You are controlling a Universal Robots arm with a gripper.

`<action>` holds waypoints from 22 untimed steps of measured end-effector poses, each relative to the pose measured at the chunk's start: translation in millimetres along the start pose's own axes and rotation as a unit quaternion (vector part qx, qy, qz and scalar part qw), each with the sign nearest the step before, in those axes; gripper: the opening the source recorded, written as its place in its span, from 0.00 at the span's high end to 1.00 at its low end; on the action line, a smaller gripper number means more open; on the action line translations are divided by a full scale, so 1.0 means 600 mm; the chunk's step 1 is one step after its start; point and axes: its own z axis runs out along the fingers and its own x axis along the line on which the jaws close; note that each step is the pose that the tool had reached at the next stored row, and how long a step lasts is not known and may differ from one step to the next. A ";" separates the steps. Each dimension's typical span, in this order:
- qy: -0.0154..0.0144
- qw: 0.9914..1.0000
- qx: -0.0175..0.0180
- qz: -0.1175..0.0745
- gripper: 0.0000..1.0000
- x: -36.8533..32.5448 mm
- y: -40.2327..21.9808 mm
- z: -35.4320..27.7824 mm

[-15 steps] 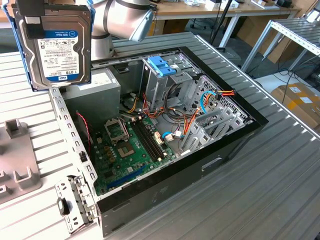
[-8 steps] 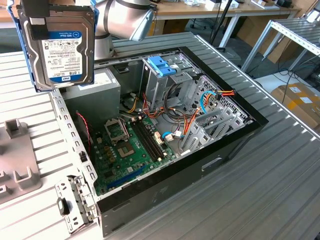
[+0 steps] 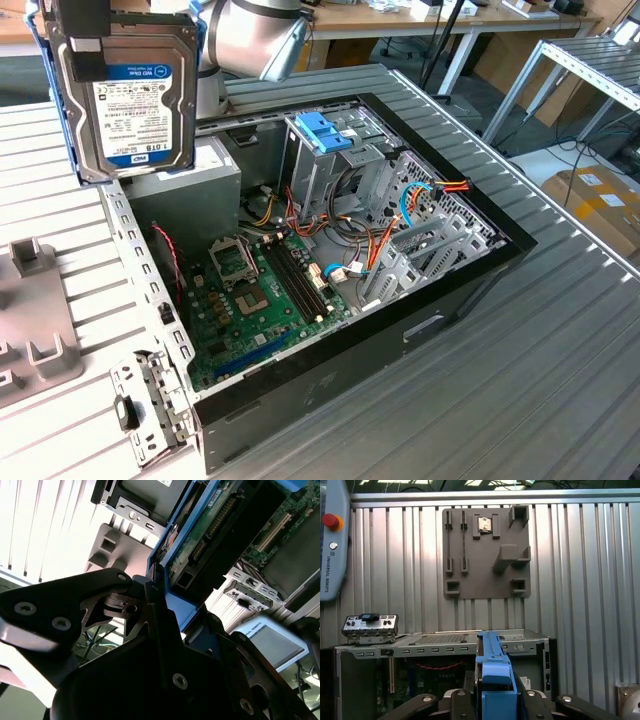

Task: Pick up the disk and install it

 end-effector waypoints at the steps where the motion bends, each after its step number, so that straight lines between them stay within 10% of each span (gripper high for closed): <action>1: 0.000 1.000 0.000 0.000 0.63 0.001 -0.001 0.000; 22: 0.000 1.000 0.000 0.000 0.63 0.021 -0.029 -0.002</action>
